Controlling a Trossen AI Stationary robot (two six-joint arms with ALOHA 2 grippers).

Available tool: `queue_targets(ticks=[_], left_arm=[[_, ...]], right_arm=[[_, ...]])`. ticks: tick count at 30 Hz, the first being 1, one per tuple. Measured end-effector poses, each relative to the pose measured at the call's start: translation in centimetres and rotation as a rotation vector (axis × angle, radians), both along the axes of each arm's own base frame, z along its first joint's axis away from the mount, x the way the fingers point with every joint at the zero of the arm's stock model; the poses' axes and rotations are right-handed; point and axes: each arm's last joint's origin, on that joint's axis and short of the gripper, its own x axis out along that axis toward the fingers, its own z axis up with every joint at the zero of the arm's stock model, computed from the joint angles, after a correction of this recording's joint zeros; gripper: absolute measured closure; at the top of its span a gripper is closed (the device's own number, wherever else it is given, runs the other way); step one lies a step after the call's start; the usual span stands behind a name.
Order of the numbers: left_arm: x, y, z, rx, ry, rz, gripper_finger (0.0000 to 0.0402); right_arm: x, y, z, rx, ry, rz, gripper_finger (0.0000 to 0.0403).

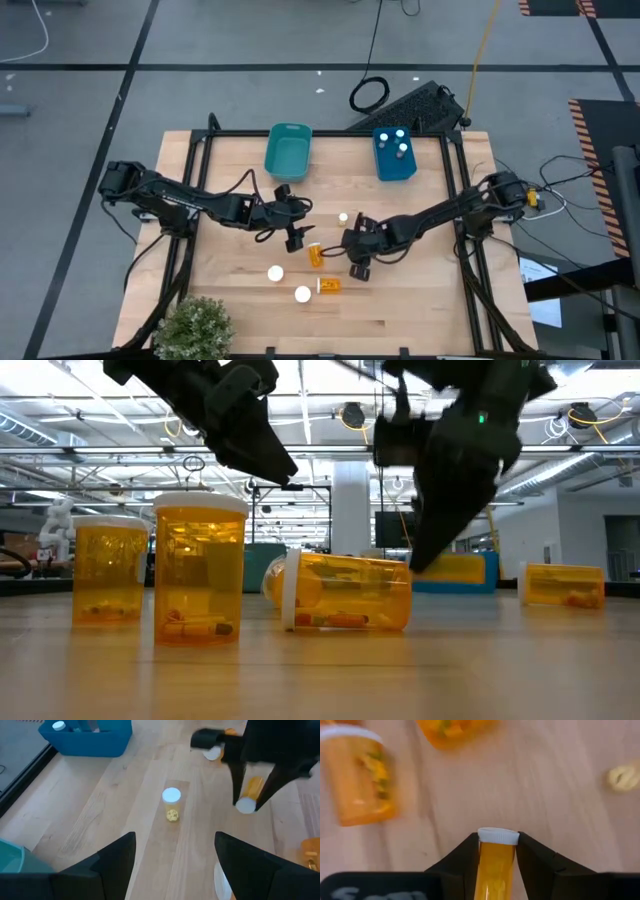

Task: Pick and place medicine bottles into bin by pill shape (circle, oval)
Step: Put the small orange pill bottle into the blue bin

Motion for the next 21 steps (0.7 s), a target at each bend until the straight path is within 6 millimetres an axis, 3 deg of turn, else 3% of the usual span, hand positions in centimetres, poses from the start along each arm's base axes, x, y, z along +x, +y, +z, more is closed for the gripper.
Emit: queue_targets(ticks=[12, 21], left_arm=[[0.4, -0.1, 0.6, -0.021, -0.072, -0.022, 0.0128], [1.0, -0.5, 1.6, -0.018, -0.193, -0.048, 0.0128]], right_arm=[[-2.7, 0.7, 8.8, -0.017, -0.413, 0.200, 0.0289], [-4.7, 0.6, 11.6, -0.084, -0.753, 0.317, 0.0289]])
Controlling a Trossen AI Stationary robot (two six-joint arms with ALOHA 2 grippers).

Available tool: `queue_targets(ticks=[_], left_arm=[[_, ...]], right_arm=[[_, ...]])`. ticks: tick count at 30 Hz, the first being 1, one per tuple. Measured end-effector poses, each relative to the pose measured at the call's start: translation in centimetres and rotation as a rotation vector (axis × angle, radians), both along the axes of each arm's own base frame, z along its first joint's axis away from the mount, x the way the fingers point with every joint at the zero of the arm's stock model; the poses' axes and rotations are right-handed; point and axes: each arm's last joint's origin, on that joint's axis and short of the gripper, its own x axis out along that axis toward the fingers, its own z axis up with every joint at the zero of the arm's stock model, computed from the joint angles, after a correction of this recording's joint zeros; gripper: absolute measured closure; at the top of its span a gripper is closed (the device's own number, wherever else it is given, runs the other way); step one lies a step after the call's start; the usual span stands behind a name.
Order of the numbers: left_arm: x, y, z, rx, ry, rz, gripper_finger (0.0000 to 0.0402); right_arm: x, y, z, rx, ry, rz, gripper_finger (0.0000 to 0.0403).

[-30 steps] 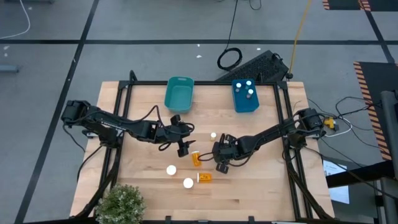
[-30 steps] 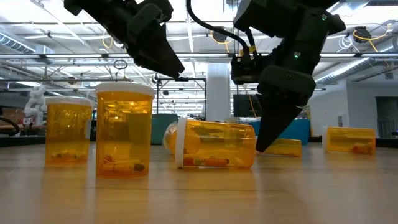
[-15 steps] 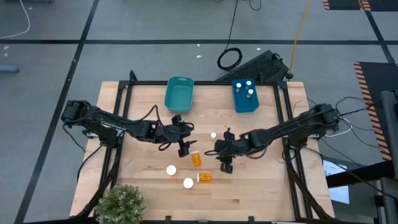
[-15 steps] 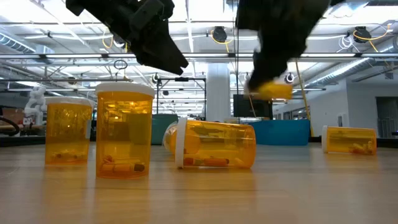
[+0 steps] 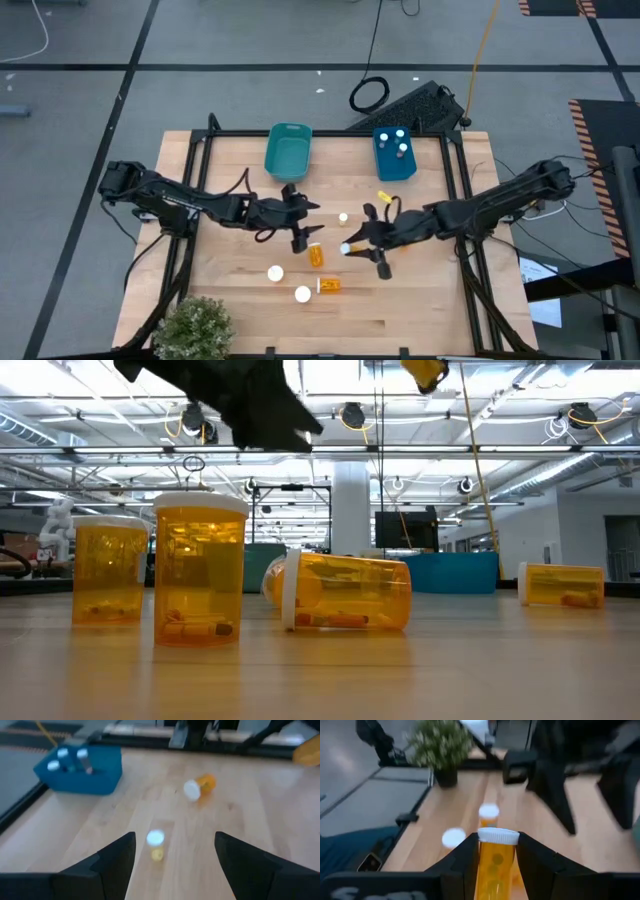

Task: Pick and place medicine bottles into bin by pill shape (circle, oval)
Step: Put the small orange pill bottle into the blue bin

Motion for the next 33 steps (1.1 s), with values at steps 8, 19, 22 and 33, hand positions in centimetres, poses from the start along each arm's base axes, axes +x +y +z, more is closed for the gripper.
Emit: queue_targets(ticks=[8, 19, 22, 33], left_arm=[[0.5, -1.2, 1.7, -0.006, -0.181, -0.066, 0.0128], [2.1, -3.9, 1.9, 0.055, -0.420, -0.184, 0.0128], [2.6, -4.1, 1.7, 0.045, -0.487, -0.178, 0.0128], [5.2, -4.7, 0.2, 0.033, -0.557, -0.171, 0.0128]], right_arm=[[-0.9, -0.3, 1.2, -0.055, -0.322, 0.029, 0.0289], [-2.6, -0.9, -0.1, -0.010, -0.636, -0.021, 0.0289], [-2.7, -1.1, -0.3, -0.014, -0.651, -0.027, 0.0289], [-2.6, -1.2, -0.4, -0.034, -0.641, -0.094, 0.0289]])
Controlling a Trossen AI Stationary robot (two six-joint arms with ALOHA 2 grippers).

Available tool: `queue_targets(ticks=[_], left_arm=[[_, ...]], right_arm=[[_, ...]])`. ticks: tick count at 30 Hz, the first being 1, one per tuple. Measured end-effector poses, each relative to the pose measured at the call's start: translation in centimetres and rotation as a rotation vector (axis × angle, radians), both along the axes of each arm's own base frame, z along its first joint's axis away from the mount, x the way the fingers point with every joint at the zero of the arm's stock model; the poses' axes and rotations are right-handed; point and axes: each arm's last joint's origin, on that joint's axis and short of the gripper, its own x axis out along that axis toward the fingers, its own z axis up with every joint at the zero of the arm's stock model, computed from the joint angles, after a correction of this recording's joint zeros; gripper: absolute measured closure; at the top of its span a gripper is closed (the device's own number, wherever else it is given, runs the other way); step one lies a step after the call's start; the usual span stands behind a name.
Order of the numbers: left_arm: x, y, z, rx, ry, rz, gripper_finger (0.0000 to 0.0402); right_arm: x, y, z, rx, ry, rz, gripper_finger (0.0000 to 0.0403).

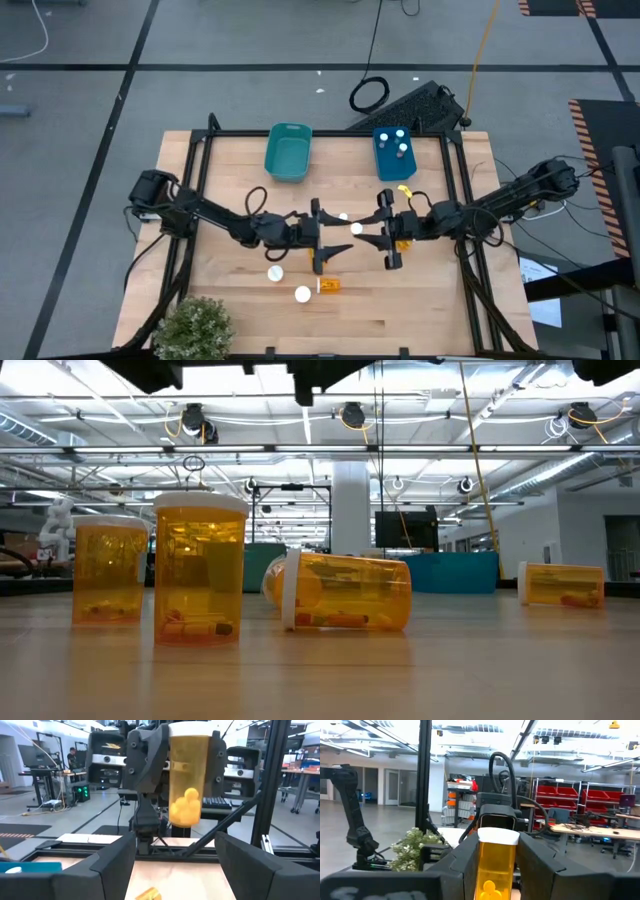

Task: Pick and place medicine bottles into bin by pill shape (circle, oval)
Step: Put the small orange pill bottle into the blue bin

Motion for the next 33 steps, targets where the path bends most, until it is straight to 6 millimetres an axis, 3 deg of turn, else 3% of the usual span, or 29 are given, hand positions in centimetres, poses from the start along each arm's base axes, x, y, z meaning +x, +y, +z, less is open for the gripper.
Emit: queue_targets(ticks=[5, 14, 25, 33], left_arm=[[1.7, -0.4, 0.3, -0.008, -0.022, 0.005, 0.0128], [2.2, -0.5, 0.5, -0.007, -0.030, 0.008, 0.0134], [2.2, -0.5, 0.5, 0.007, -0.020, 0.010, 0.0259], [2.2, -0.5, 0.5, 0.012, -0.020, 0.011, 0.0283]], right_arm=[[0.0, 0.0, 0.0, 0.003, 0.002, -0.002, 0.0289], [0.0, 0.0, -0.1, 0.001, 0.010, -0.002, 0.0289], [0.0, 0.0, -0.1, 0.000, 0.013, -0.002, 0.0289], [0.1, 0.0, -0.2, -0.010, 0.019, -0.004, 0.0289]])
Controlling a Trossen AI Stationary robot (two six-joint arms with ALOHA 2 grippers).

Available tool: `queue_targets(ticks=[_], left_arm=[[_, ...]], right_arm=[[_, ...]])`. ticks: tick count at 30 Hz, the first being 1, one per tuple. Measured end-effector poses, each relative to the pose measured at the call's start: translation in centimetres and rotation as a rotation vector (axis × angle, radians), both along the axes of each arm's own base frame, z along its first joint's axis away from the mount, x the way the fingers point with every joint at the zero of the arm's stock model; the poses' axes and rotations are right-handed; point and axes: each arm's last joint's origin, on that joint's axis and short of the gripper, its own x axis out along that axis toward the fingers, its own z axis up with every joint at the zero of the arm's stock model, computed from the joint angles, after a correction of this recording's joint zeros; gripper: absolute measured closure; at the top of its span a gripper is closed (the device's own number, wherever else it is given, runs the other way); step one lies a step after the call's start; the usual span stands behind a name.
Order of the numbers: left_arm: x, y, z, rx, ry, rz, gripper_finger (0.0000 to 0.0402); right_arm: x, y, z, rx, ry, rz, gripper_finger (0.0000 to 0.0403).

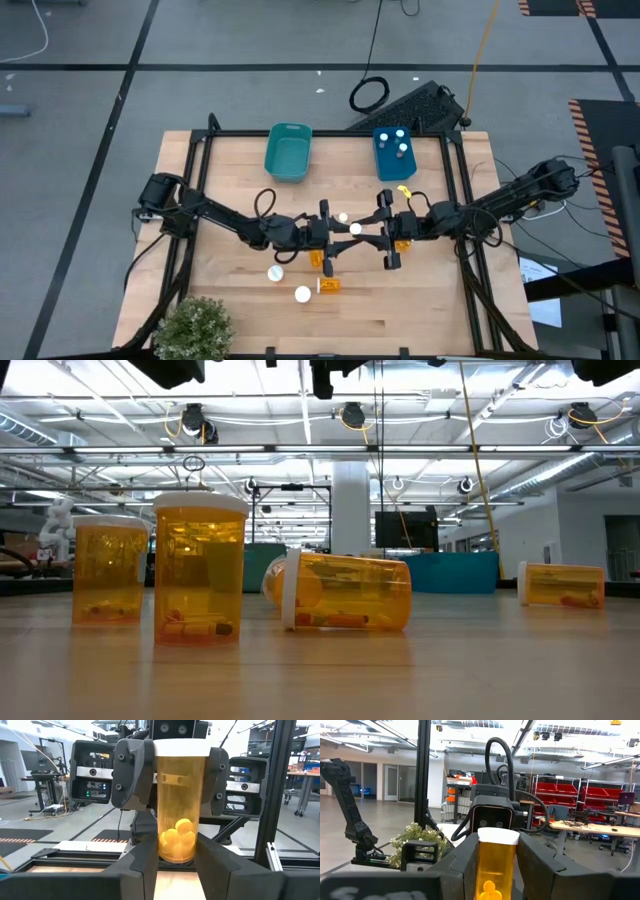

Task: Pick and place medicine bottles into bin by pill shape (circle, oval)
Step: Put the small orange pill bottle into the blue bin

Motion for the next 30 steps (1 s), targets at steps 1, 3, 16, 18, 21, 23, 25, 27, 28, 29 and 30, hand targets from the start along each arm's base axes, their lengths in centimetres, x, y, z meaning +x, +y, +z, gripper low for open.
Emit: queue_targets(ticks=[1, 3, 16, 18, 21, 23, 25, 27, 28, 29, 30], left_arm=[[0.00, 0.00, 0.00, 0.000, 0.000, 0.000, 0.0283], [0.00, 0.00, -0.01, -0.002, 0.000, 0.000, 0.0283], [0.00, 0.00, -0.03, -0.026, 0.001, -0.003, 0.0284], [-0.01, 0.00, -0.03, -0.027, 0.001, -0.003, 0.0284], [-0.01, 0.00, -0.04, -0.027, 0.002, -0.003, 0.0284], [-0.01, 0.01, -0.04, -0.027, 0.002, -0.001, 0.0284], [-0.01, 0.05, -0.04, -0.029, 0.002, 0.012, 0.0284], [-0.01, 0.05, -0.04, -0.029, 0.002, 0.013, 0.0284], [-0.01, 0.05, -0.04, -0.029, 0.002, 0.013, 0.0284], [-0.01, 0.05, -0.04, -0.030, 0.002, 0.014, 0.0284], [-0.01, 0.03, -0.04, -0.030, 0.002, 0.013, 0.0284]], right_arm=[[0.01, 0.00, -0.02, -0.001, 0.002, 0.000, 0.0289], [0.02, 0.01, -0.05, -0.002, 0.006, 0.000, 0.0289], [0.05, 0.01, -0.14, -0.024, 0.014, -0.007, 0.0289], [0.05, 0.01, -0.15, -0.025, 0.015, -0.007, 0.0289], [0.05, 0.01, -0.17, -0.033, 0.017, -0.009, 0.0289], [0.06, 0.01, -0.19, -0.038, 0.018, -0.011, 0.0289], [0.06, 0.01, -0.19, -0.041, 0.018, -0.012, 0.0289], [0.06, 0.01, -0.20, -0.042, 0.019, -0.013, 0.0289], [0.06, 0.01, -0.20, -0.045, 0.019, -0.013, 0.0289], [0.06, 0.01, -0.20, -0.047, 0.018, -0.014, 0.0289], [0.06, 0.01, -0.20, -0.049, 0.018, -0.014, 0.0289]])
